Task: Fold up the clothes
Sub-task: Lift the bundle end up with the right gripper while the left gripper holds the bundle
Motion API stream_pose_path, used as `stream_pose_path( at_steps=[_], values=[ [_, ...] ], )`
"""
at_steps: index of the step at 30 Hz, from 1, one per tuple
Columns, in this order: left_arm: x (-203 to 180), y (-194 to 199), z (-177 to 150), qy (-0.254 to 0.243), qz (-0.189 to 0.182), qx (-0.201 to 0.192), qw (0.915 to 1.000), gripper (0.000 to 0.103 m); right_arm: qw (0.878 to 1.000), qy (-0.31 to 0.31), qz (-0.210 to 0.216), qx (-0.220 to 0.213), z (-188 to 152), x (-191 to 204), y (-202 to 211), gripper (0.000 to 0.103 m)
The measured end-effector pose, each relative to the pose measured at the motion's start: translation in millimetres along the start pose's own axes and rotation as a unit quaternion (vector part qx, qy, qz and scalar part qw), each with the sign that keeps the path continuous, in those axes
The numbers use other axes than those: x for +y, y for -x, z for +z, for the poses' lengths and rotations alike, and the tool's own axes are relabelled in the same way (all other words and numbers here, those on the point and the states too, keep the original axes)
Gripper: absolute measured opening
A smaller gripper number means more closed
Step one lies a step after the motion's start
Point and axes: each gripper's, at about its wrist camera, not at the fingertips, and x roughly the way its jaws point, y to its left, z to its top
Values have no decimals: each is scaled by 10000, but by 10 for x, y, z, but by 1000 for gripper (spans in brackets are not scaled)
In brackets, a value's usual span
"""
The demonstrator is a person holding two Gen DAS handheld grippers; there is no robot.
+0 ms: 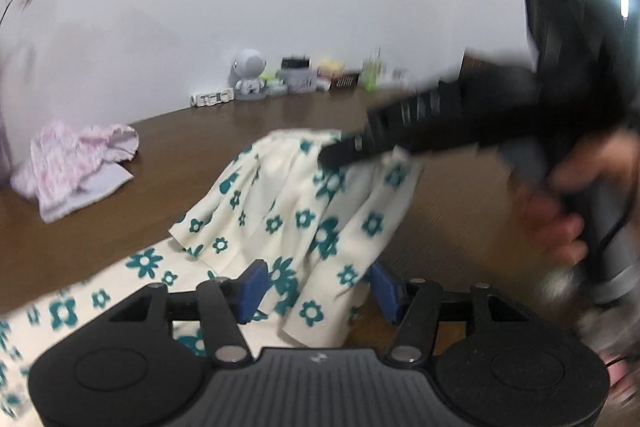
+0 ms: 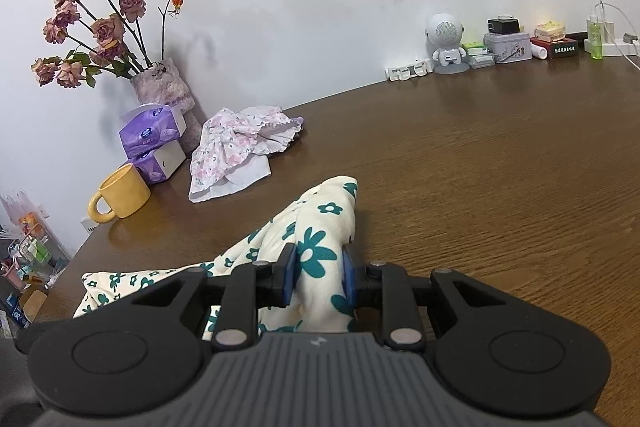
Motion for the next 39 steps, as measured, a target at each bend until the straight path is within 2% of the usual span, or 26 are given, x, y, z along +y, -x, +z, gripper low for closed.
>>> stream_pose_path(
  at_steps=[1, 4, 7, 12, 17, 18, 21, 22, 24, 30, 35, 39],
  values=[
    [7, -7, 6, 6, 45, -4, 10000, 14, 10000, -1, -8, -7, 0, 9, 4, 23],
    [49, -1, 22, 66, 131, -72, 9999, 9, 10000, 5, -45, -9, -10, 17, 4, 23],
    [60, 44, 9, -250, 249, -150, 9993, 9, 10000, -39, -40, 1, -8, 2, 1, 23],
    [-32, -37, -39, -926, 445, 32, 9947, 13, 10000, -35, -39, -12, -6, 13, -12, 23],
    [-2, -16, -65, -1106, 164, 167, 9936, 14, 10000, -87, -17, -34, -7, -6, -9, 23],
    [0, -12, -68, -1158, 160, 189, 9930, 11, 9999, -101, -9, -37, -6, -13, -7, 23],
    [-49, -80, -70, -1564, 614, 221, 9855, 9, 9999, -111, 21, -49, -11, -15, 0, 23],
    [-60, -108, -68, -1646, 647, 244, 9839, 8, 9999, -120, 34, -59, -13, -12, 4, 23],
    [-78, -142, -83, -1692, 553, 261, 9837, 4, 9998, -168, 69, -83, -12, -8, 13, 22],
    [-83, -182, -77, -1651, 481, 230, 9848, 5, 9993, -286, 172, -136, 16, 7, 24, 20],
    [-103, -284, 10, -1424, 439, 148, 9887, 5, 9998, 47, 87, -175, 119, 151, 51, 20],
    [-166, -460, 129, -1154, 418, 110, 9924, 9, 9988, 434, -161, -137, 247, 257, 46, 20]
  ],
)
